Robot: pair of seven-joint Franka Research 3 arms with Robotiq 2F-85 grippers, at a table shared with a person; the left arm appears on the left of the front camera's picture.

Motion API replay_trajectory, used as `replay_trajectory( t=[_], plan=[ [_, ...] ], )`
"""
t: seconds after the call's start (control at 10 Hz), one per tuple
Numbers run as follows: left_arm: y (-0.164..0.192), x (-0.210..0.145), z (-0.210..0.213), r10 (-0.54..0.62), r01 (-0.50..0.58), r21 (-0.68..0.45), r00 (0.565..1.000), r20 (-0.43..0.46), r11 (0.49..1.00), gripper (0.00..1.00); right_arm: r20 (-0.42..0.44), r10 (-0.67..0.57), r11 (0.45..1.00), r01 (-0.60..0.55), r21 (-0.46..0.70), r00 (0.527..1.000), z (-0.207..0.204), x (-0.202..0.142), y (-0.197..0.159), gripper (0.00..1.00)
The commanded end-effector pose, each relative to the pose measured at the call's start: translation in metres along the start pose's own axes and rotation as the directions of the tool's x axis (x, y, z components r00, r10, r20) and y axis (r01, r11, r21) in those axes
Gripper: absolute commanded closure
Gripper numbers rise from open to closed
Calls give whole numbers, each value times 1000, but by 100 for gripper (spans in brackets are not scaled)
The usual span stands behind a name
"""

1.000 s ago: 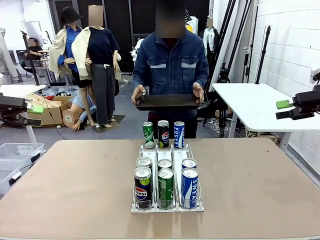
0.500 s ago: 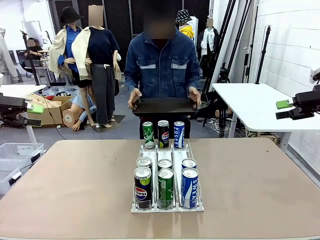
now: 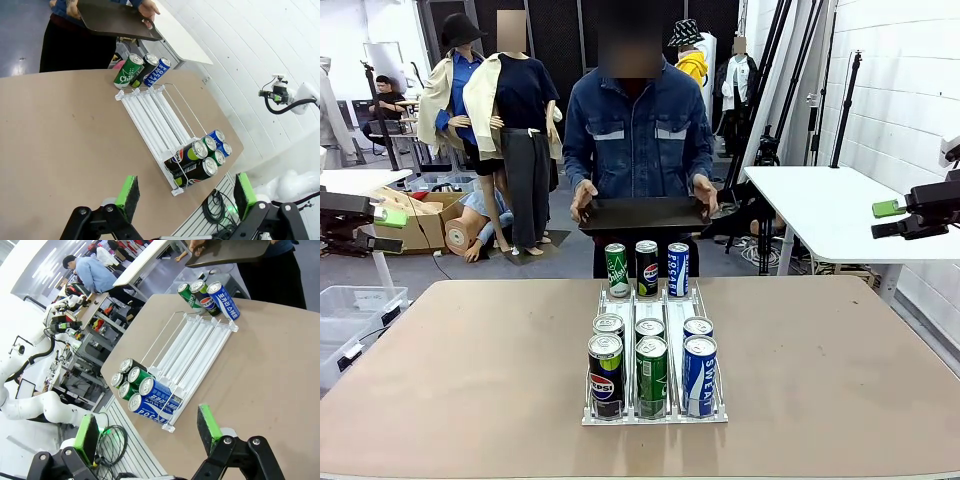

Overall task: Retrieve and hand over the desired beverage to the person.
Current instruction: Pick up a can of the same type that the person held from the Automatic Can Dispenser.

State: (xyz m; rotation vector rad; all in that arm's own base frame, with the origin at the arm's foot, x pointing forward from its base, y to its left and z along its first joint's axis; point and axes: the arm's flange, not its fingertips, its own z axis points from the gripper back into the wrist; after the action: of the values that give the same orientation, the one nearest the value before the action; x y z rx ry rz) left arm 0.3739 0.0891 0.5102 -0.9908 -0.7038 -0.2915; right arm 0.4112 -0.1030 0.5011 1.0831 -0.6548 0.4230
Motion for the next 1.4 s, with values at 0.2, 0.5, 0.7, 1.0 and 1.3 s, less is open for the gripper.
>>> replay_trajectory(
  t=[0.2, 0.5, 0.7, 1.0, 1.3],
  plan=[
    [1, -1, 1, -3, 3, -6, 1000, 1, 1000, 0, 6, -5, 1000, 5, 2, 1000, -1, 1, -1, 0],
    [1, -1, 1, -3, 3, -6, 1000, 1, 1000, 0, 6, -5, 1000, 5, 2, 1000, -1, 1, -1, 0],
    [1, -1, 1, -3, 3, -6, 1000, 1, 1000, 0, 6, -5, 1000, 5, 2, 1000, -1, 1, -1, 0],
    [1, -1, 1, -3, 3, -6, 1000, 1, 1000, 0, 6, -5, 1000, 5, 2, 1000, -1, 1, -1, 0],
    [1, -1, 1, -3, 3, -6, 1000, 1, 1000, 0, 6, -5, 1000, 5, 2, 1000, -1, 1, -1, 0]
  ],
)
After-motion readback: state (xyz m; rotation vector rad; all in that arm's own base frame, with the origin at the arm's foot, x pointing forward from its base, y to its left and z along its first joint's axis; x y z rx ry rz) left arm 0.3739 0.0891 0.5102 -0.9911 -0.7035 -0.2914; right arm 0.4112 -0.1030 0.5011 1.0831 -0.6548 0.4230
